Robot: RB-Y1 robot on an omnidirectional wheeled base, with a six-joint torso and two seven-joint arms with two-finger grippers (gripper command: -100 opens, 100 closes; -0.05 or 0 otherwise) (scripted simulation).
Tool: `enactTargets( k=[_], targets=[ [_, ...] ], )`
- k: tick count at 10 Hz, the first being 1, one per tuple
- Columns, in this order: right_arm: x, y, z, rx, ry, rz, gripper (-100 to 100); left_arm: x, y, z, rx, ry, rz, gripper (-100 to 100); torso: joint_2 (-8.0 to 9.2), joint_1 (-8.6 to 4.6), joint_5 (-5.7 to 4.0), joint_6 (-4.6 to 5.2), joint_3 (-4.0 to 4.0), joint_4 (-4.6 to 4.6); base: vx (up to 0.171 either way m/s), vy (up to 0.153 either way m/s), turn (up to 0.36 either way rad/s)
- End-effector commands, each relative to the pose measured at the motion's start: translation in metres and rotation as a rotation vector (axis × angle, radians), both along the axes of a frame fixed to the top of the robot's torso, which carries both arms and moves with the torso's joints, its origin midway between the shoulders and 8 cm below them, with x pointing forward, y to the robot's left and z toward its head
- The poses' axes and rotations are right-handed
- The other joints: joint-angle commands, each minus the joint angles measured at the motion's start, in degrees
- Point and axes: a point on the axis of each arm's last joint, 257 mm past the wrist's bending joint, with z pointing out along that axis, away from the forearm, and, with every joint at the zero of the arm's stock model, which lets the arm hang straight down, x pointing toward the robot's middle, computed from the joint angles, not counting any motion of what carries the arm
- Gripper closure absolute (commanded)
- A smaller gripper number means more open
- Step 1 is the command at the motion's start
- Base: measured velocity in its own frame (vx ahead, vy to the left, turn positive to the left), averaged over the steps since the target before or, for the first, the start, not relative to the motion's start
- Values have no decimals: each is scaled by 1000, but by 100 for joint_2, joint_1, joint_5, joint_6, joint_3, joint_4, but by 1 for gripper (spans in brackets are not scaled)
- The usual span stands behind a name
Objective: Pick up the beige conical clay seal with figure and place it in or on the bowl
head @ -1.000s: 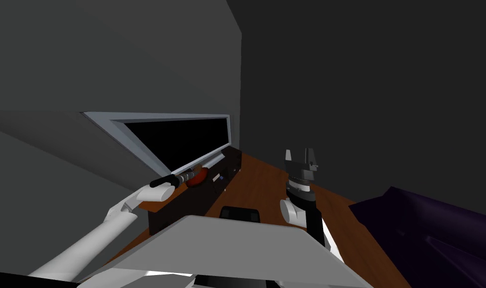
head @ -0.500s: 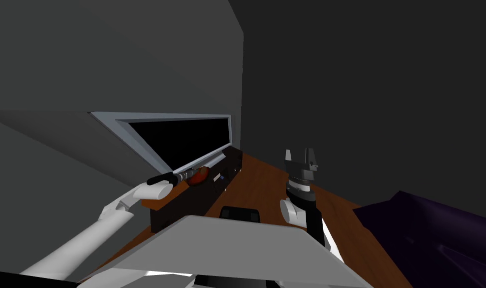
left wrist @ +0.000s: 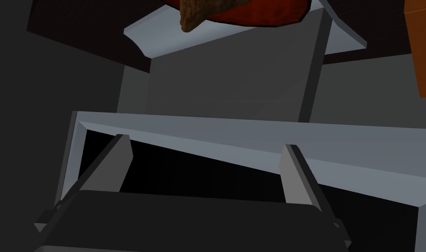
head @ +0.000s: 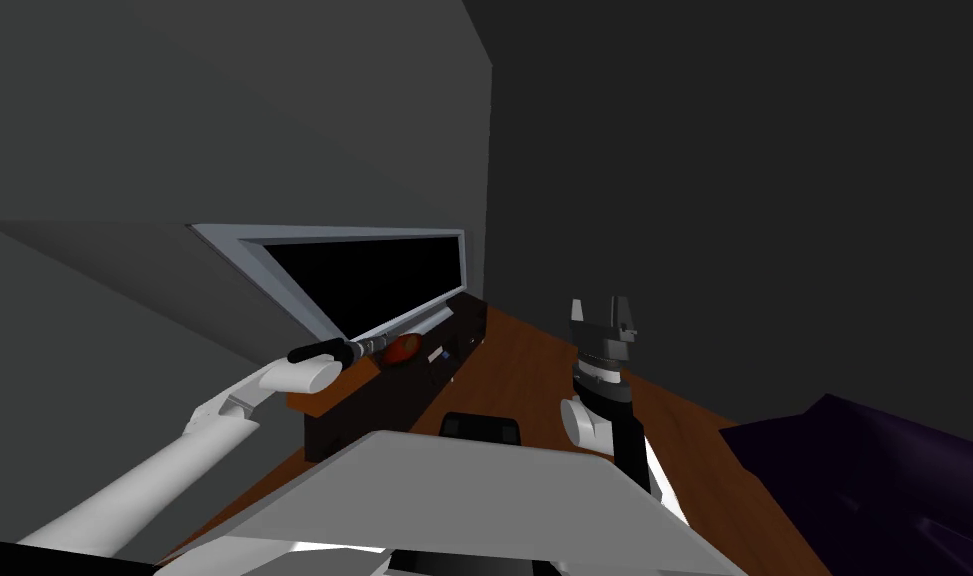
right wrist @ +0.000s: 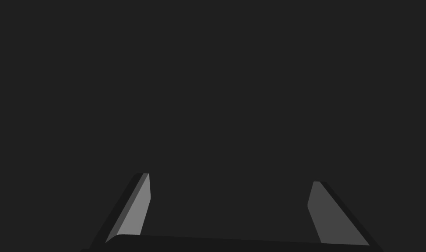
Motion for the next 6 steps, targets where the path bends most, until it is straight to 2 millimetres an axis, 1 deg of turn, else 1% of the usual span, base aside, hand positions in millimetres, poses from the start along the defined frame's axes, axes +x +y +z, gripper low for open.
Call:
enactTargets(
  k=[1, 6],
  targets=[
    [0, 0, 0, 0, 0, 0, 0, 0, 0, 0, 0, 0, 0, 0, 0, 0, 0, 0, 0, 0, 0, 0, 0],
    [0, 0, 0, 0, 0, 0, 0, 0, 0, 0, 0, 0, 0, 0, 3, 3, 1, 0, 2, 1, 0, 0, 0]
  ],
)
